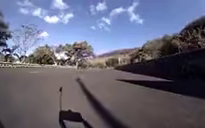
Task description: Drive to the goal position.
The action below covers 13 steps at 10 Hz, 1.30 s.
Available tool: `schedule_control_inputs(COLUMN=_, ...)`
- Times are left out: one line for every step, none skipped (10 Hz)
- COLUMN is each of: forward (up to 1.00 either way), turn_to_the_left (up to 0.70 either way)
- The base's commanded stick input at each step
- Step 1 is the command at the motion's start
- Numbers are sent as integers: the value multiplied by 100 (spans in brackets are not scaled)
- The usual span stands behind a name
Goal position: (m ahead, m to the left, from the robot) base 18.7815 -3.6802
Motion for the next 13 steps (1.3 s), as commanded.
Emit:
schedule_control_inputs(forward=70, turn_to_the_left=0)
schedule_control_inputs(forward=70, turn_to_the_left=0)
schedule_control_inputs(forward=70, turn_to_the_left=0)
schedule_control_inputs(forward=70, turn_to_the_left=0)
schedule_control_inputs(forward=70, turn_to_the_left=0)
schedule_control_inputs(forward=70, turn_to_the_left=0)
schedule_control_inputs(forward=70, turn_to_the_left=0)
schedule_control_inputs(forward=70, turn_to_the_left=0)
schedule_control_inputs(forward=70, turn_to_the_left=0)
schedule_control_inputs(forward=70, turn_to_the_left=0)
schedule_control_inputs(forward=70, turn_to_the_left=0)
schedule_control_inputs(forward=70, turn_to_the_left=0)
schedule_control_inputs(forward=70, turn_to_the_left=0)
